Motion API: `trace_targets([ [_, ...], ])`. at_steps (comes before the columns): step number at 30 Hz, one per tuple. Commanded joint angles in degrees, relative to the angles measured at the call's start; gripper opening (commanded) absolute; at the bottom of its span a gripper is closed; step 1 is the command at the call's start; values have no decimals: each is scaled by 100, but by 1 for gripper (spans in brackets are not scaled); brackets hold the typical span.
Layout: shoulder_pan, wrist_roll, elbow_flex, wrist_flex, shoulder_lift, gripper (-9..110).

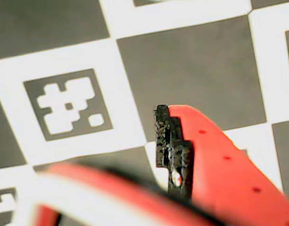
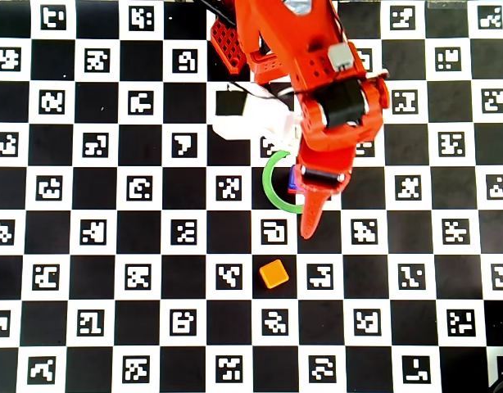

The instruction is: Grab the red cube then put it in the green circle then put the blue cube on top and finally the orange cube on top

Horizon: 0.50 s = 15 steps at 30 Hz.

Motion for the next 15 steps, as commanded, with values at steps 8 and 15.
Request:
trace_targets([
  [8,-193,1169,-879,-501,-773,58],
  [15,-105,1696,-1292,-853,-1450,58],
])
